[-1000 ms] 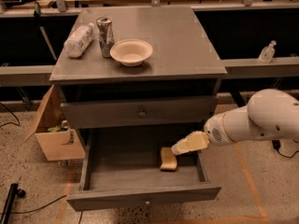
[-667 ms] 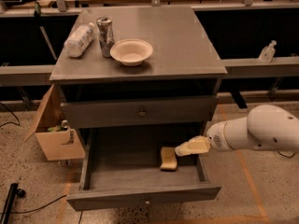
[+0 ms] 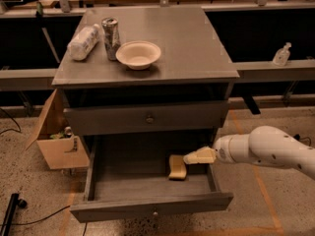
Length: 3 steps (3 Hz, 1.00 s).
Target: Pick sponge from middle drawer and place on counter
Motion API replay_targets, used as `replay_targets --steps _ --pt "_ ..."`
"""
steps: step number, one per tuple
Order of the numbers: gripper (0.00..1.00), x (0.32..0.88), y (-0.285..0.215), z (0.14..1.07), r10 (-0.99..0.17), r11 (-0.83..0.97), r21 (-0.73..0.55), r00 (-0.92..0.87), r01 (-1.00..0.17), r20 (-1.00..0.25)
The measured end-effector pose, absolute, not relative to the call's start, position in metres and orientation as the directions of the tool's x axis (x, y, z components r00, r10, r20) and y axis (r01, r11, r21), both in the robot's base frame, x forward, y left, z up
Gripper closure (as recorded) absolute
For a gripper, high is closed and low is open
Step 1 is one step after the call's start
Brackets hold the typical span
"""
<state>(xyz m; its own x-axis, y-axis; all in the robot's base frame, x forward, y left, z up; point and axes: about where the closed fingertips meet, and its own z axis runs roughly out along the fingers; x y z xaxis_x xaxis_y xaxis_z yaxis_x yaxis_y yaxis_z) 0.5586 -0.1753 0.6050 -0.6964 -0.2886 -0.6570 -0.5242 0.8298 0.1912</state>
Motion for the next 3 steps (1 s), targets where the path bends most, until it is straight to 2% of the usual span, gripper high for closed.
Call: replay_targets --steps 1,3 --pt "0.0 0.58 -0.152 0.519 -0.297 0.818 0.208 -0.704 -0.536 -0.645" --pt "0.0 0.582 -0.145 0.508 -0.287 0.813 0.229 -0.71 -0.536 -0.643"
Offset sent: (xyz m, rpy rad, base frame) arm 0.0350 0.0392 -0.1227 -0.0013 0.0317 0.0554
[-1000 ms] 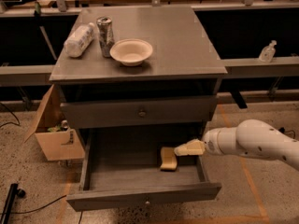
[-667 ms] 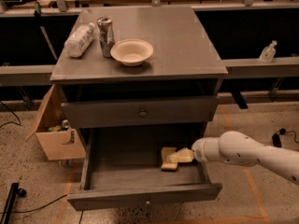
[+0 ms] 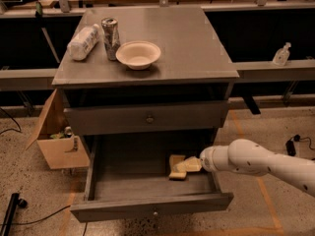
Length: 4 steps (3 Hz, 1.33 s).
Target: Pick sponge from middle drawer and place on counter
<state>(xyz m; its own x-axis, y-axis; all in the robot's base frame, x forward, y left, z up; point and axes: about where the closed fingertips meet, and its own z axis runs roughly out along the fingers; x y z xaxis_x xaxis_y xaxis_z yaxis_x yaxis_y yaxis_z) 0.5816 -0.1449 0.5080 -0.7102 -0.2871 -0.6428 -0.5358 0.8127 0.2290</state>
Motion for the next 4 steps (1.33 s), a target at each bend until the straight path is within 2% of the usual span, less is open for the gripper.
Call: replay_targets --steps 2,4 --pt "0.0 0.599 -0.108 0.428 -0.346 0.776 0.22 -0.691 -0.592 -0.635" --pt "0.0 0.611 -0.102 0.391 -0.326 0.805 0.179 -0.675 -0.565 -0.662"
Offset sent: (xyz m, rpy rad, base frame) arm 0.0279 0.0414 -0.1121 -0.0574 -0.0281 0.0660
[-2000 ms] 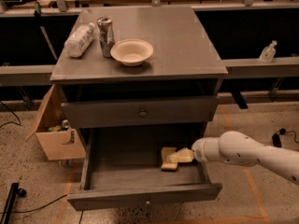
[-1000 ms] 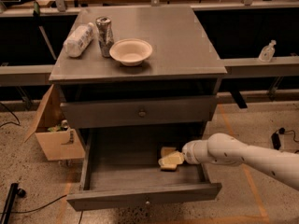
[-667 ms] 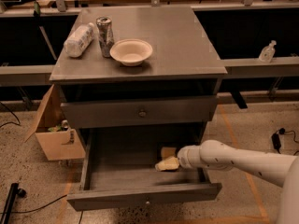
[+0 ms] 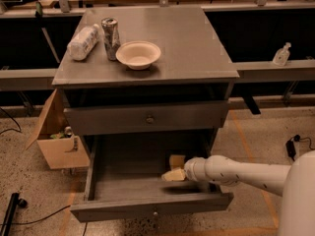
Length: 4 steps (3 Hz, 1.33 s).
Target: Pick sponge from middle drawer and place on counter
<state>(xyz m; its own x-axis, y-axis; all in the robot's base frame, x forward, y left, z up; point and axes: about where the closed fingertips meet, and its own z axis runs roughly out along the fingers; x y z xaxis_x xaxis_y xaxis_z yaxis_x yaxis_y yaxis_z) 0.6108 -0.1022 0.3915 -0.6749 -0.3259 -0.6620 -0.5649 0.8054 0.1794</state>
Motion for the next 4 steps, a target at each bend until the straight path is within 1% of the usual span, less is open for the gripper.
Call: replay_targets --steps 1,3,4 --pt "0.18 0.616 -0.094 0.381 -0.346 0.811 0.139 -0.657 -0.568 -0.67" --pt "0.65 0.614 -0.083 0.372 -0.361 0.815 0.098 -0.633 -0.571 -0.685" --pt "0.88 0.617 -0.082 0.405 -0.338 0.802 0.11 -0.598 -0.587 -0.727"
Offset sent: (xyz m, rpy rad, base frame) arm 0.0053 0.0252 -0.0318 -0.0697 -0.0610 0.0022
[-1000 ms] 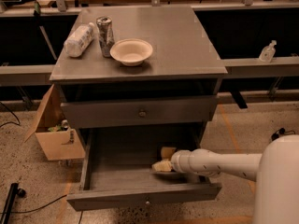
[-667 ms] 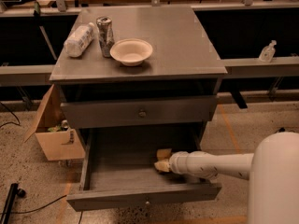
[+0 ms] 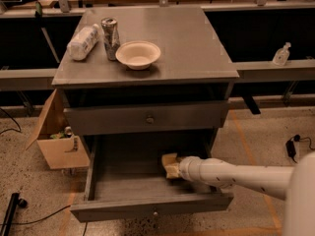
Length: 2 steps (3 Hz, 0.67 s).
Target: Pick sponge from middle drawer and place on counter
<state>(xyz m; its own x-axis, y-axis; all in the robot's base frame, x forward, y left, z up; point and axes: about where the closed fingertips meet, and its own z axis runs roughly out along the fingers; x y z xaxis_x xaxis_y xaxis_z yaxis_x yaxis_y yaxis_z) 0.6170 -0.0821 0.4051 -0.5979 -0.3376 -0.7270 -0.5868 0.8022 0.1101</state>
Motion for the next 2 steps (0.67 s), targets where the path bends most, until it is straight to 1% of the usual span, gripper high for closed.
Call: replay_targets --steps 1,2 --pt "1.0 0.597 -0.115 0.461 -0.272 0.813 0.145 -0.587 -0.564 -0.762" --pt "1.0 0.578 -0.153 0.524 -0.196 0.837 0.178 -0.588 -0.517 -0.785"
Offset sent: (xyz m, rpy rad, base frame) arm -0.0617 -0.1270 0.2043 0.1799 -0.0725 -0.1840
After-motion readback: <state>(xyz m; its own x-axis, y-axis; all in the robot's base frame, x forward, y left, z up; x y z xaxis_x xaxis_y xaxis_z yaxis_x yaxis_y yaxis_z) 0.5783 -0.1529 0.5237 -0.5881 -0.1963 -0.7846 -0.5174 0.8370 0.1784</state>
